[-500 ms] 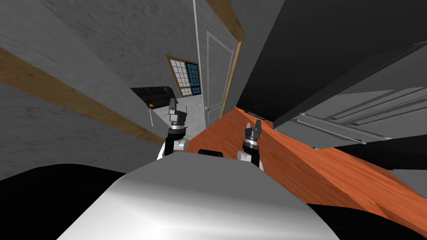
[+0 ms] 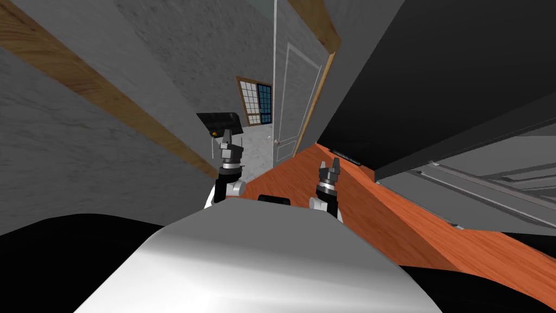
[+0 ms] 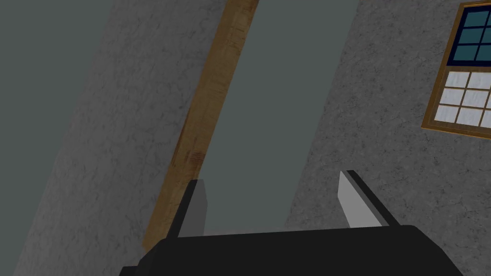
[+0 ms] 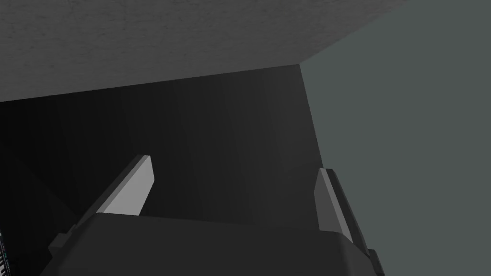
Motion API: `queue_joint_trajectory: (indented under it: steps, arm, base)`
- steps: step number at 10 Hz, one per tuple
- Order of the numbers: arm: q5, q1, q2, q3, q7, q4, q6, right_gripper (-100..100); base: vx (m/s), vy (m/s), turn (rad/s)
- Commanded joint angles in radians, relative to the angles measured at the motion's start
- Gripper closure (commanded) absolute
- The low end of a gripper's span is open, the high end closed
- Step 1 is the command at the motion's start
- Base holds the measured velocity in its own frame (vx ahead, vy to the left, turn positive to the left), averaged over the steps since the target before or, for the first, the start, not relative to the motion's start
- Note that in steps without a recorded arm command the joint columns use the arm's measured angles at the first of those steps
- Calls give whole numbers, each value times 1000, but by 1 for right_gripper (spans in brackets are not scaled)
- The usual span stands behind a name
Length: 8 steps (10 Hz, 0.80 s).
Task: Push the door open
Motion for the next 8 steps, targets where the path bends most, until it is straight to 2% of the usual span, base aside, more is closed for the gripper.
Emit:
queue_joint_trajectory:
  steps: [1, 3, 8]
  arm:
    - [-17, 2, -8, -5, -18, 13, -8, -100]
    - [-43, 0, -19, -15, -43, 39, -21, -100]
    - [-98, -3, -40, -35, -97, 95, -49, -100]
  base:
    - [53, -41, 383]
    - [55, -48, 350]
    - [48, -56, 289]
